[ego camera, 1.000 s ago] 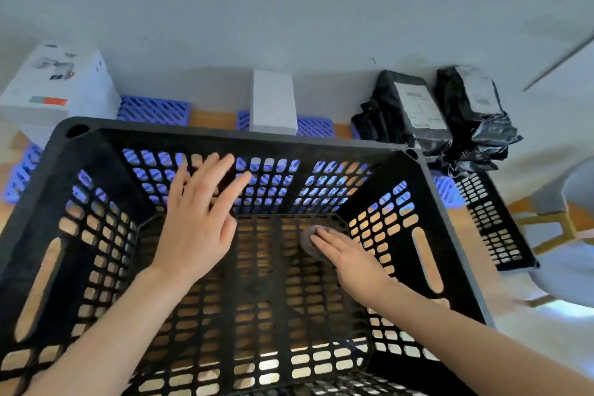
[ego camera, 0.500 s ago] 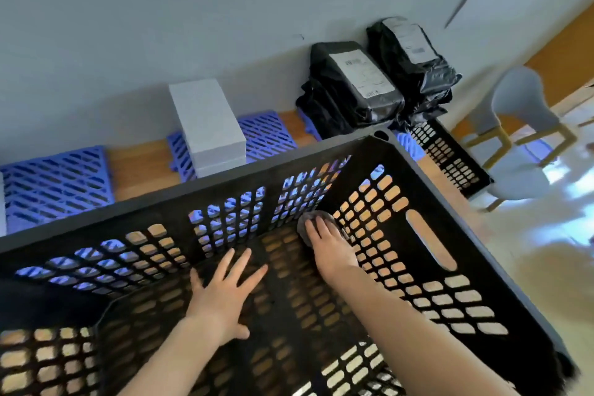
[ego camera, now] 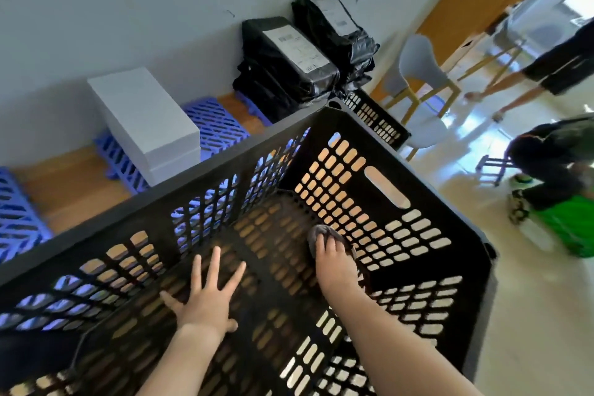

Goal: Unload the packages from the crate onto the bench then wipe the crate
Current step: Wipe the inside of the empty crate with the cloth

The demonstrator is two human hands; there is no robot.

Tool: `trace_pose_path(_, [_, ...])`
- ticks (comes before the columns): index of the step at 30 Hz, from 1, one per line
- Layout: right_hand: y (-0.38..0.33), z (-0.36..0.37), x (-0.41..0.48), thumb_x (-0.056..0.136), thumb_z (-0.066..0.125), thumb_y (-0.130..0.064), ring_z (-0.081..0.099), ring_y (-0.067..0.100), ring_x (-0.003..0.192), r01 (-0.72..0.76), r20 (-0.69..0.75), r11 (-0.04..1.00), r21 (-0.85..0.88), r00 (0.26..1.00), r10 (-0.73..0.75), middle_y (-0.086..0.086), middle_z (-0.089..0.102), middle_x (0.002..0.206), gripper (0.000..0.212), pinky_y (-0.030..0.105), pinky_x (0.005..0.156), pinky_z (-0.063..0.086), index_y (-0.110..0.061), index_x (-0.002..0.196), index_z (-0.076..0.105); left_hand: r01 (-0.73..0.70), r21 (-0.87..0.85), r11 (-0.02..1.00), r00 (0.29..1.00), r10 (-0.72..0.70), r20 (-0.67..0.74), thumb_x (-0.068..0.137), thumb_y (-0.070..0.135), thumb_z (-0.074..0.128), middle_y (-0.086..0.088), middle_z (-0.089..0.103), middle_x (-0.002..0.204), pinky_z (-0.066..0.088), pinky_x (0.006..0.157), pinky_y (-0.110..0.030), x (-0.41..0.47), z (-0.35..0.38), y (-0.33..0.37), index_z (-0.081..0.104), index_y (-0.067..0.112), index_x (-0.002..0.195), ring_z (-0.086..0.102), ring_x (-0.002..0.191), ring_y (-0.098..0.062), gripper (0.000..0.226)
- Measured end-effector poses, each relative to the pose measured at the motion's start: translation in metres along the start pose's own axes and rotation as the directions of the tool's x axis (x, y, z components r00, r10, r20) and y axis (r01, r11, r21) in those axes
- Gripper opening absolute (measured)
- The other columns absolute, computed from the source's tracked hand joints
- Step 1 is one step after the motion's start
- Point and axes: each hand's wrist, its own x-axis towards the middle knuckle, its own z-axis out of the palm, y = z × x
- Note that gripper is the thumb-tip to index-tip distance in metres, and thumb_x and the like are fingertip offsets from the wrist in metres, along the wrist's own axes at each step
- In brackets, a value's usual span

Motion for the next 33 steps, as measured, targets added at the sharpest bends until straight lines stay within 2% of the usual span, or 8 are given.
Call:
trace_pose_path(6, [0.015, 0.012, -0.028, 0.097, 0.042, -0.014, 0.041, 0.033, 0.13, -0.457, 0.273, 0.877, 0.15, 0.871, 0.408, 0.022, 0.038, 0.143, 0.056, 0.042, 0.101, 0.045, 0.002, 0.145, 0.02, -0.005, 0.012, 1.0, 1.0, 0.005, 0.015, 0.089, 0.044, 0.066, -0.001, -0.048, 0.148, 0.017, 0.103, -0.079, 0.001, 0.0, 0.002, -0.012, 0.058, 0.146, -0.035, 0.142, -0.033, 0.097])
trace_pose_path(13, [-0.009, 0.027, -0.037, 0.097, 0.026, -0.007, 0.051, 0.034, 0.119, -0.499, 0.159, 0.848, 0.179, 0.865, 0.476, 0.024, 0.048, 0.133, 0.049, 0.039, 0.092, 0.049, 0.009, 0.143, 0.02, -0.004, 0.043, 0.999, 1.0, 0.003, 0.026, 0.09, 0.047, 0.064, -0.003, -0.052, 0.145, 0.017, 0.102, -0.079, 0.003, 0.001, 0.003, -0.019, 0.056, 0.144, -0.037, 0.14, -0.035, 0.1])
trace_pose_path(16, [-0.042, 0.035, -0.053, 0.088, 0.018, 0.0, 0.061, 0.032, 0.097, -0.536, 0.155, 0.801, 0.266, 0.844, 0.513, 0.024, 0.059, 0.113, 0.051, 0.035, 0.069, 0.053, 0.012, 0.134, 0.035, -0.002, 0.042, 0.999, 0.999, 0.0, 0.043, 0.09, 0.047, 0.064, -0.003, -0.054, 0.143, 0.016, 0.102, -0.079, 0.005, 0.0, 0.003, -0.021, 0.056, 0.143, -0.039, 0.139, -0.035, 0.101])
trace_pose_path(19, [-0.061, 0.048, -0.07, 0.081, 0.031, 0.002, 0.062, 0.035, 0.066, -0.478, 0.195, 0.822, 0.309, 0.878, 0.437, 0.028, 0.063, 0.082, 0.043, 0.034, 0.047, 0.05, 0.013, 0.11, 0.06, -0.011, 0.043, 0.999, 0.998, 0.008, 0.059, 0.09, 0.047, 0.063, -0.003, -0.055, 0.142, 0.016, 0.102, -0.08, 0.005, -0.002, 0.002, -0.022, 0.056, 0.143, -0.039, 0.139, -0.034, 0.1])
trace_pose_path(21, [-0.054, 0.035, -0.077, 0.087, 0.04, -0.001, 0.065, 0.033, 0.09, -0.485, 0.187, 0.795, 0.364, 0.875, 0.447, 0.027, 0.062, 0.109, 0.042, 0.04, 0.063, 0.054, 0.004, 0.128, 0.052, -0.014, 0.043, 0.999, 0.998, 0.011, 0.061, 0.09, 0.047, 0.063, -0.003, -0.055, 0.142, 0.016, 0.102, -0.08, 0.004, -0.003, 0.001, -0.022, 0.055, 0.143, -0.038, 0.14, -0.034, 0.1])
trace_pose_path(24, [-0.028, 0.024, -0.067, 0.097, 0.038, -0.007, 0.036, 0.025, 0.136, -0.488, -0.032, 0.758, 0.433, 0.832, 0.554, 0.015, 0.028, 0.153, 0.057, 0.041, 0.105, 0.038, -0.009, 0.15, 0.018, -0.018, 0.045, 0.999, 0.998, 0.016, 0.056, 0.09, 0.046, 0.063, -0.003, -0.055, 0.142, 0.015, 0.102, -0.08, 0.004, -0.003, 0.001, -0.022, 0.055, 0.143, -0.039, 0.139, -0.034, 0.101])
trace_pose_path(28, [0.003, 0.018, -0.036, 0.093, 0.042, -0.003, 0.022, 0.018, 0.143, -0.443, -0.039, 0.638, 0.629, 0.802, 0.596, 0.003, 0.024, 0.156, 0.066, 0.04, 0.117, 0.022, -0.016, 0.152, 0.016, -0.015, 0.039, 0.999, 0.998, 0.013, 0.055, 0.091, 0.045, 0.063, -0.003, -0.055, 0.142, 0.014, 0.102, -0.08, 0.005, 0.0, 0.002, -0.023, 0.056, 0.142, -0.04, 0.139, -0.034, 0.101])
trace_pose_path(33, [-0.024, 0.039, -0.031, 0.091, 0.04, -0.003, 0.02, 0.021, 0.144, -0.377, -0.075, 0.702, 0.604, 0.85, 0.521, 0.002, 0.018, 0.159, 0.067, 0.034, 0.12, 0.015, -0.019, 0.152, 0.017, 0.0, 0.048, 0.999, 0.998, -0.003, 0.06, 0.091, 0.045, 0.063, -0.002, -0.058, 0.139, 0.012, 0.101, -0.08, 0.008, 0.003, 0.003, -0.026, 0.057, 0.14, -0.042, 0.137, -0.034, 0.102])
